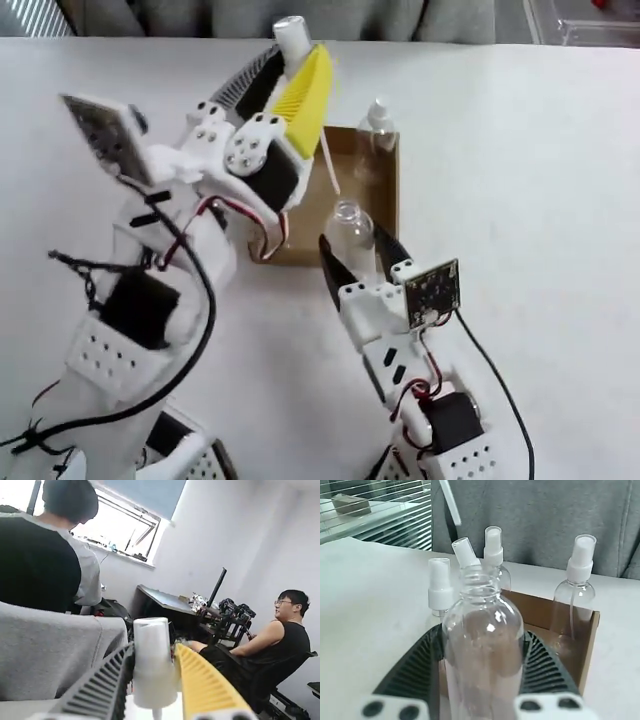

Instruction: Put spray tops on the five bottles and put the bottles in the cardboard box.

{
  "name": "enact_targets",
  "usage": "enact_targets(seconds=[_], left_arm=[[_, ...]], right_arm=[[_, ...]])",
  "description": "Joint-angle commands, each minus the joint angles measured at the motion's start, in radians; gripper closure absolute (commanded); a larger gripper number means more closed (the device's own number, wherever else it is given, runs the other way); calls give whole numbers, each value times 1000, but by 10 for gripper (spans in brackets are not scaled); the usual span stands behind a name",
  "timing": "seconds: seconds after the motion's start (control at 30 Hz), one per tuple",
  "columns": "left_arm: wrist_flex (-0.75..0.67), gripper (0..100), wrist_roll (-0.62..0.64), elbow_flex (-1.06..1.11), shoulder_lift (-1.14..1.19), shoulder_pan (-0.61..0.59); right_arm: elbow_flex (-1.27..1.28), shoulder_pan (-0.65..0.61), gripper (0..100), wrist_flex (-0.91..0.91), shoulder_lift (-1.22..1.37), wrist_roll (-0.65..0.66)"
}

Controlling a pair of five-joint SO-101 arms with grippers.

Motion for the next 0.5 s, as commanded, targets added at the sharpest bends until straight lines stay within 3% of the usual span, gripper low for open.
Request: enact_targets(seconds=[0.0,0.17,0.47], left_arm=[[-34,979,15,-3,70,15],[-29,979,95,-2,50,13],[-32,978,98,86,41,7]], right_arm=[[-12,-1,983,-27,-8,11],[-12,-1,983,-27,-8,11],[-12,2,983,-27,-8,11]])
